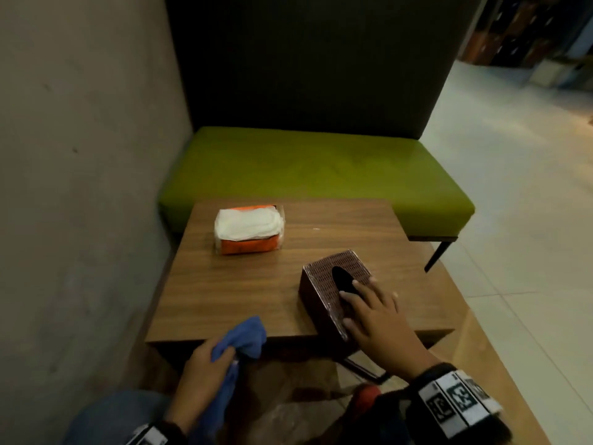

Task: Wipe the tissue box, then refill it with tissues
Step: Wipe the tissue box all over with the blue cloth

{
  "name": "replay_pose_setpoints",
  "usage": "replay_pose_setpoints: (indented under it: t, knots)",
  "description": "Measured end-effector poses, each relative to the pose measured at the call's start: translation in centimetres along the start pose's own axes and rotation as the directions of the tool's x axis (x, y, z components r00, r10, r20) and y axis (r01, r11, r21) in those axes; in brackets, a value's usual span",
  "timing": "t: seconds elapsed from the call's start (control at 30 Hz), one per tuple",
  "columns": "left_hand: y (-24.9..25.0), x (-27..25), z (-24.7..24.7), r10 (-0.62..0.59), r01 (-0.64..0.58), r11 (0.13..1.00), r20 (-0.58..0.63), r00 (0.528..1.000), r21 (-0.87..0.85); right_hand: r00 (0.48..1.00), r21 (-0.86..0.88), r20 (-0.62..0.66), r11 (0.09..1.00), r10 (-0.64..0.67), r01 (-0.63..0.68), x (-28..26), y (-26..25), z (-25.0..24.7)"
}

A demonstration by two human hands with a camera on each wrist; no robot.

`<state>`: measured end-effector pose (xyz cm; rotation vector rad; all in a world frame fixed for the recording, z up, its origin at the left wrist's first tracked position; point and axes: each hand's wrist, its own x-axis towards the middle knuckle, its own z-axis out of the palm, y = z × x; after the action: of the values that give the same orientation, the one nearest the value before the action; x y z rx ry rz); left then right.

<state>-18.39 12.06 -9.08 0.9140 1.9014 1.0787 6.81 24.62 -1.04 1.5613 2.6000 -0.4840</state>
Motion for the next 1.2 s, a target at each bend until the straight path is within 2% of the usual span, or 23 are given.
replay_pose_setpoints:
  t: [0.03, 0.07, 0.1, 0.13, 0.17, 0.2, 0.23, 0.27, 0.3, 0.37, 0.4, 0.43, 0.47, 0.53, 0.6, 0.7, 0.8, 0.9, 0.97, 1.0, 1.07, 1.13, 1.2]
  knots:
    - [-0.5, 0.0, -0.2, -0.022, 0.037, 0.987, 0.102, 0.995, -0.155, 1.0, 0.01, 0.023, 1.0, -0.007, 0.007, -0.2, 0.2, 0.1]
    - [-2.0, 1.1, -1.0, 0.129, -0.086, 0.955, 0.138, 0.982, -0.283, 1.0, 0.011, 0.024, 1.0, -0.015, 0.015, -0.3, 0.3, 0.3]
    - [-2.1, 1.7, -1.4, 0.193, -0.19, 0.849, -0.046, 0.98, -0.493, 0.999, 0.008, 0.019, 1.0, -0.028, 0.028, -0.3, 0.2, 0.4]
    - [-1.7, 1.6, -1.7, 0.196, -0.179, 0.733, -0.048, 0.979, -0.656, 0.999, 0.008, 0.012, 0.999, -0.046, 0.046, -0.2, 0.1, 0.5]
    - [0.7, 0.6, -2.2, 0.081, -0.124, 0.722, -0.094, 0.992, -0.681, 0.998, 0.021, 0.004, 0.998, -0.059, 0.058, -0.2, -0.4, 0.6]
    - [2.8, 0.4, -1.0, 0.043, 0.038, 0.793, 0.118, 0.992, -0.608, 0.998, 0.036, -0.001, 0.997, -0.066, 0.066, -0.2, -0.8, 0.8]
    - [3.1, 0.7, -0.4, -0.096, 0.226, 0.717, 0.227, 0.969, -0.659, 0.998, 0.043, -0.004, 0.997, -0.069, 0.069, -0.1, -1.3, 1.0]
    - [3.4, 1.4, 0.1, -0.186, 0.242, 0.766, 0.155, 0.97, -0.595, 0.997, 0.037, -0.018, 0.997, -0.07, 0.07, 0.1, -1.6, 1.1]
    - [4.1, 1.6, 0.4, -0.219, 0.245, 0.783, 0.115, 0.969, -0.572, 0.997, 0.028, -0.035, 0.997, -0.072, 0.073, 0.5, -1.8, 1.3]
    - [5.3, 4.1, 1.3, -0.161, 0.134, 0.874, -0.02, 0.987, -0.467, 0.989, -0.045, -0.109, 0.994, -0.1, 0.096, 1.5, -1.4, 1.7]
    - [6.0, 5.5, 1.6, -0.11, 0.059, 0.925, -0.116, 0.987, -0.376, 0.984, -0.094, -0.144, 0.991, -0.108, 0.095, 2.1, -0.8, 1.8]
    - [7.0, 7.0, 2.0, -0.042, -0.016, 0.96, -0.198, 0.979, -0.28, 0.989, -0.1, -0.113, 0.992, -0.092, 0.081, 2.7, -0.2, 2.0]
    - [8.3, 8.5, 2.2, 0.036, -0.082, 0.972, -0.205, 0.978, -0.219, 0.989, -0.1, -0.122, 0.992, -0.087, 0.075, 3.4, 0.4, 2.6]
    - [10.8, 10.6, 3.2, 0.181, -0.208, 0.957, -0.144, 0.973, -0.204, 0.988, -0.09, -0.11, 0.991, -0.112, 0.102, 4.1, 0.9, 3.4]
    - [12.2, 12.5, 4.6, 0.249, -0.251, 0.935, -0.038, 0.968, -0.25, 0.986, -0.067, -0.098, 0.989, -0.136, 0.13, 4.0, 0.7, 3.9]
    - [12.9, 12.6, 7.3, 0.364, -0.353, 0.927, 0.077, 0.928, -0.127, 0.993, -0.033, -0.057, 0.994, -0.108, 0.106, 3.1, 0.3, 3.9]
    - [11.0, 11.4, 8.9, 0.329, -0.318, 0.942, 0.116, 0.937, -0.103, 0.992, -0.035, -0.054, 0.993, -0.111, 0.11, 2.8, -0.1, 4.4]
    - [9.0, 9.7, 9.0, 0.297, -0.29, 0.946, 0.03, 0.954, -0.143, 0.996, -0.074, -0.073, 0.996, -0.053, 0.047, 3.1, -0.3, 4.3]
    - [7.9, 8.0, 8.2, 0.26, -0.254, 0.96, 0.043, 0.965, -0.121, 0.994, -0.114, -0.079, 0.991, -0.08, 0.07, 3.0, -0.5, 3.7]
    - [7.6, 6.9, 7.6, 0.196, -0.188, 0.974, 0.054, 0.979, -0.128, 0.986, -0.134, -0.1, 0.984, -0.133, 0.119, 2.8, -0.3, 3.8]
    - [7.4, 5.7, 6.1, 0.106, -0.093, 0.974, 0.053, 0.993, -0.207, 0.991, -0.081, -0.024, 0.988, -0.133, 0.131, 2.4, -0.4, 3.3]
    - [8.0, 5.6, 4.8, 0.026, -0.025, 0.935, -0.002, 1.0, -0.354, 0.992, -0.05, 0.024, 0.991, -0.121, 0.122, 2.4, -0.7, 2.5]
    - [9.3, 6.3, 4.2, -0.005, 0.016, 0.887, 0.026, 1.0, -0.462, 0.992, -0.031, 0.059, 0.994, -0.107, 0.109, 2.4, -0.8, 2.0]
